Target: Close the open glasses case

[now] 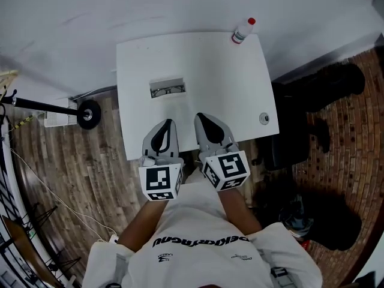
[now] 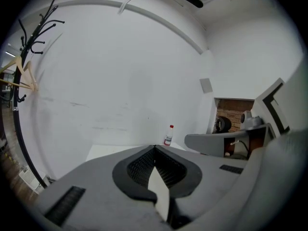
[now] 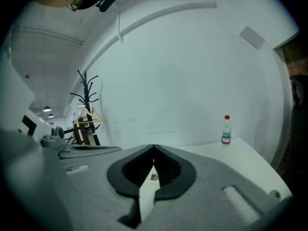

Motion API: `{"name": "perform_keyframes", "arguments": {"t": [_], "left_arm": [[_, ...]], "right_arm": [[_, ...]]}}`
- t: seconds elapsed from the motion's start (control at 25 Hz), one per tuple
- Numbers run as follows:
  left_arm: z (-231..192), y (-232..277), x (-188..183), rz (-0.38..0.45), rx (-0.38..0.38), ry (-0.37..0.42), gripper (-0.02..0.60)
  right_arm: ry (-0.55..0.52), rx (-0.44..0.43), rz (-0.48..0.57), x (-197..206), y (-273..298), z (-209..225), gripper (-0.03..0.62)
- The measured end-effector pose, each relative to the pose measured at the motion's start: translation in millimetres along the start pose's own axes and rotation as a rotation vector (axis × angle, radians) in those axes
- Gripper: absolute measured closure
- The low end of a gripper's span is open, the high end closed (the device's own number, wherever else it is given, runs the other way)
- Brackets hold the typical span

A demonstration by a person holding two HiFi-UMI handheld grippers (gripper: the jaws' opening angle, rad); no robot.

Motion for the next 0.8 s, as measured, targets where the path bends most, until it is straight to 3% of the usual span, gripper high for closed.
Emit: {"name": "perform_keyframes", "arguments": {"t": [0.8], "left_arm": [[-43.2,102.7,27.4,-0.070,-0.099,-0.089,0.583]], "right_arm": [[0.037,-0.060,-0.156,37.0,115.2,75.2,0.595]]}}
Point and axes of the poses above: the fingertips, and each gripper's own axes: y forward along the fingers, z to its right, x out of its underside, the point moved 3 cm from there along -y, backward along the fingers, and after that the axes turned 3 degrees about -z, right-handed, at the moved point
